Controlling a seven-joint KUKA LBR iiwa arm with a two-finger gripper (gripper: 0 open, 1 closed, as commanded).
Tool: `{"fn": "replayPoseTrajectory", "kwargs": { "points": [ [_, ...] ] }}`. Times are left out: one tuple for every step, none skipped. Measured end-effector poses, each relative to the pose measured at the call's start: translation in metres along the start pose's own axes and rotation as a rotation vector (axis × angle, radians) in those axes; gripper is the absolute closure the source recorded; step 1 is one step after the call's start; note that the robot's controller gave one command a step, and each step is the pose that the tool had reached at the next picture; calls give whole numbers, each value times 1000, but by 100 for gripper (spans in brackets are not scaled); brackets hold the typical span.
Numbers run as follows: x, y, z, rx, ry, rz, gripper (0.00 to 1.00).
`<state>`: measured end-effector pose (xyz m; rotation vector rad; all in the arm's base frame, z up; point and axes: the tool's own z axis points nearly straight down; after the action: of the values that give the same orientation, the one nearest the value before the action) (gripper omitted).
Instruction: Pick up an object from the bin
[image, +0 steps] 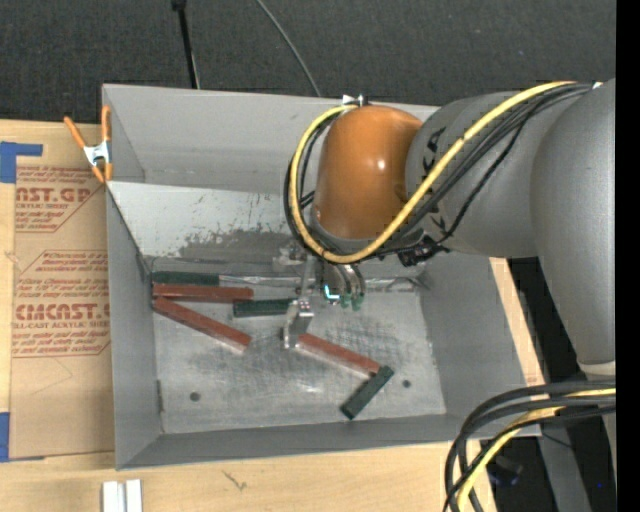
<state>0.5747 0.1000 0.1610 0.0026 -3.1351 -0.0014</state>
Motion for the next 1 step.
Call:
{"fn": "replayPoseTrajectory", "kwargs": {
  "points": [
    [-2, 0, -5, -1, -8, 1, 0]
  ]
}}
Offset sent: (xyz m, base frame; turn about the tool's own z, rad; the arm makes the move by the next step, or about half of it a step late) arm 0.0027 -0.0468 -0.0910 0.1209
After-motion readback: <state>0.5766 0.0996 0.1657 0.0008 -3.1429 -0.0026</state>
